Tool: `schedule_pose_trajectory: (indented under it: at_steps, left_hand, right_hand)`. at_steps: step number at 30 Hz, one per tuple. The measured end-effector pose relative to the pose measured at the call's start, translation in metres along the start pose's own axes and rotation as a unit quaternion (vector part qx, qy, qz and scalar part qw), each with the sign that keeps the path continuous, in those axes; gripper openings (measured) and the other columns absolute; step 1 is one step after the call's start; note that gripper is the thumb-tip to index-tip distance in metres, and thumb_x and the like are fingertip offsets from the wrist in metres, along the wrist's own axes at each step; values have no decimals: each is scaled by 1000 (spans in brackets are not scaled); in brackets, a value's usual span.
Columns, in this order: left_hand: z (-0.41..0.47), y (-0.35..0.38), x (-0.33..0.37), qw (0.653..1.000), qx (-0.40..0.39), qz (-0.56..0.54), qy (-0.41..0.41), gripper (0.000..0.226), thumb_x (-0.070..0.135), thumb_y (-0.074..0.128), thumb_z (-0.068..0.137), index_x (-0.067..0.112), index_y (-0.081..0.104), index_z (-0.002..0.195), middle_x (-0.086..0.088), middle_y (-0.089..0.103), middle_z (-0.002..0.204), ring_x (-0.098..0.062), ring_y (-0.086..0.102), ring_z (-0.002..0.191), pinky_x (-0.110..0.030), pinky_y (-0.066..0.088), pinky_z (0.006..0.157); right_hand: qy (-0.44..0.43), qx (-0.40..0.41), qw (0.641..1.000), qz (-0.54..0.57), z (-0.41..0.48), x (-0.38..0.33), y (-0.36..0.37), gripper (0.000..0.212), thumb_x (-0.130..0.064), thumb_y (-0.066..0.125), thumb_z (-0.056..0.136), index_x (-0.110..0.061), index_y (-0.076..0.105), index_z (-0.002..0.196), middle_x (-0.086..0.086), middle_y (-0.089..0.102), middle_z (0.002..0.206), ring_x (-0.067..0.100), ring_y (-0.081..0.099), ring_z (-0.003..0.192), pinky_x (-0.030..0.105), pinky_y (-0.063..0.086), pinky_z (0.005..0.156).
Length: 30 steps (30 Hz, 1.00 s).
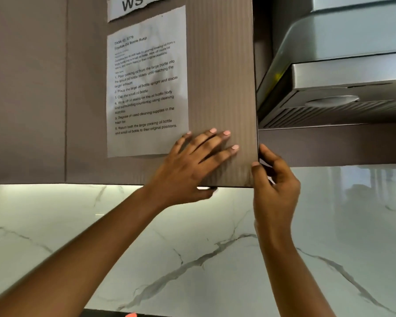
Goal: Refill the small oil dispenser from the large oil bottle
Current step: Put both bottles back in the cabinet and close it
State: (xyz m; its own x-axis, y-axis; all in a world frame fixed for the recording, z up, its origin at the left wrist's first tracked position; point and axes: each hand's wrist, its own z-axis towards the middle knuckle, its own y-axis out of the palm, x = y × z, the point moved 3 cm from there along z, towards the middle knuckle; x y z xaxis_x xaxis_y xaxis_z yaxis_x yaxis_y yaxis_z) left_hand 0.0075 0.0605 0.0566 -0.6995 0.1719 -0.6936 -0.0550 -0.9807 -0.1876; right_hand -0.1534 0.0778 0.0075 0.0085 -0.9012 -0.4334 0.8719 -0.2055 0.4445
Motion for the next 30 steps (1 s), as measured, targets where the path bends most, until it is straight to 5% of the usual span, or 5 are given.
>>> schedule_pose_trajectory:
  at_steps: [6, 14, 20, 24, 30]
  left_hand:
    - [24, -144, -22, 984, 112, -135, -17, 53, 40, 35, 97, 15, 36, 143, -11, 34, 152, -25, 26, 143, -52, 25, 112]
    - [44, -230, -38, 981, -117, 123, 92, 48, 43, 28, 98, 21, 64, 120, -5, 55, 137, -27, 36, 139, -58, 19, 114]
    - [8, -302, -64, 959, -200, 170, 104, 43, 37, 33, 95, 15, 69, 89, -6, 69, 111, -31, 50, 126, -56, 28, 110]
    - [-12, -333, -78, 935, -272, 207, 95, 40, 35, 37, 89, 15, 72, 91, -6, 71, 103, -32, 56, 117, -59, 32, 106]
    - [-53, -366, -113, 891, -360, 273, 45, 44, 39, 38, 83, 18, 73, 101, -7, 69, 103, -30, 61, 106, -50, 22, 114]
  right_hand:
    - [-39, -17, 987, 158, -41, -45, 9, 36, -8, 66, 85, -30, 62, 113, -7, 67, 106, 8, 63, 103, 15, 51, 78]
    - [-28, -229, 940, 252, -98, -109, 64, 56, -44, 66, 70, -42, 51, 124, -30, 58, 122, -3, 57, 112, 16, 49, 86]
    - [34, -474, 850, 229, -136, -160, 117, 94, -51, 65, 78, -67, -10, 132, -60, 1, 124, -35, 16, 113, 1, 27, 96]
    - [1, -488, 836, 251, -162, -185, 152, 106, -44, 64, 80, -59, -28, 131, -41, -23, 143, 1, -3, 143, 44, 20, 117]
    - [-81, -460, 861, 201, -201, -213, 199, 114, -50, 64, 80, -43, -37, 133, -23, -43, 142, 2, -39, 132, 34, -17, 111]
